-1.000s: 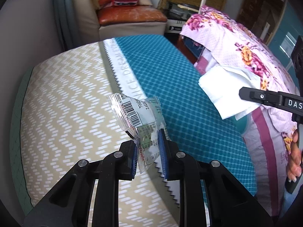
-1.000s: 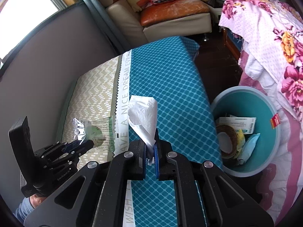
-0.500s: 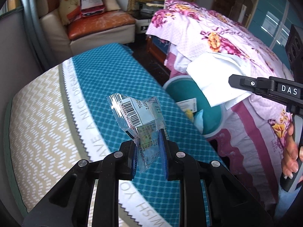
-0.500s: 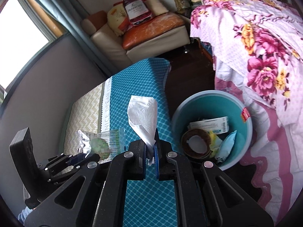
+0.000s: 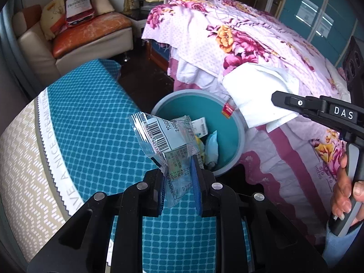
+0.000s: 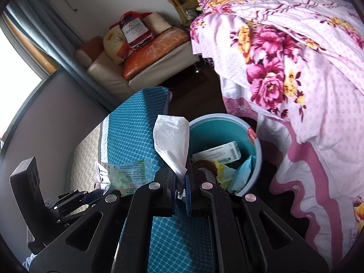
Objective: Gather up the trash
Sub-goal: 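Carry the plastic packet over the teal bin with the left gripper while the right carries the tissue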
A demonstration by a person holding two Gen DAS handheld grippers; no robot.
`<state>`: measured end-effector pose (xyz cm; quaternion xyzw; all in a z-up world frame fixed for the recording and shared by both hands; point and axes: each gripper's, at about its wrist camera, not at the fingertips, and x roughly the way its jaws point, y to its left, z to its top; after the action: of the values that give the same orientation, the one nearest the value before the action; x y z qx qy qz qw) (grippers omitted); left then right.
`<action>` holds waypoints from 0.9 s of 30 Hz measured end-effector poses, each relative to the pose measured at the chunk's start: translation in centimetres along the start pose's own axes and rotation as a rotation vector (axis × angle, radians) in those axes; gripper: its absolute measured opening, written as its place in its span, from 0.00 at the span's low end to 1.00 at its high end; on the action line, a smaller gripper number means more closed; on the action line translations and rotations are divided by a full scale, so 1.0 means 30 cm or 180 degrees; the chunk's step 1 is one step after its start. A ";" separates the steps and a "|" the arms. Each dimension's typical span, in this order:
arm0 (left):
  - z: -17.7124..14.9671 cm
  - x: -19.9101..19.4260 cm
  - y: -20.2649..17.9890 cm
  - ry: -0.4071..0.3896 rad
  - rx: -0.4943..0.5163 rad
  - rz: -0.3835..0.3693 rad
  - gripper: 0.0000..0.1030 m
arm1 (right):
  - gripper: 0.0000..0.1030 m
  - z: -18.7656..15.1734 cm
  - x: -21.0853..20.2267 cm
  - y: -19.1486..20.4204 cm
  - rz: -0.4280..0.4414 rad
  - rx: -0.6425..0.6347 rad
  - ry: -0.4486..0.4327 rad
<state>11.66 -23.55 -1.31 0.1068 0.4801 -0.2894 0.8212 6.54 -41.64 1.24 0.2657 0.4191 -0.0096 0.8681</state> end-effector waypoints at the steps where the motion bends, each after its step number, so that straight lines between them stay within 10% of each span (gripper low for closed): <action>1: 0.007 0.009 -0.008 0.0012 0.0011 -0.0019 0.20 | 0.06 0.001 -0.001 -0.010 -0.0010 0.0014 -0.0003; 27: 0.095 0.246 -0.029 0.0290 -0.0026 -0.0261 0.21 | 0.06 0.064 0.101 -0.098 -0.0343 0.0105 0.0162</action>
<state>15.97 -28.29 -6.03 0.0969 0.5221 -0.3157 0.7864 9.19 -44.42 -1.33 0.2572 0.4545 -0.0564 0.8510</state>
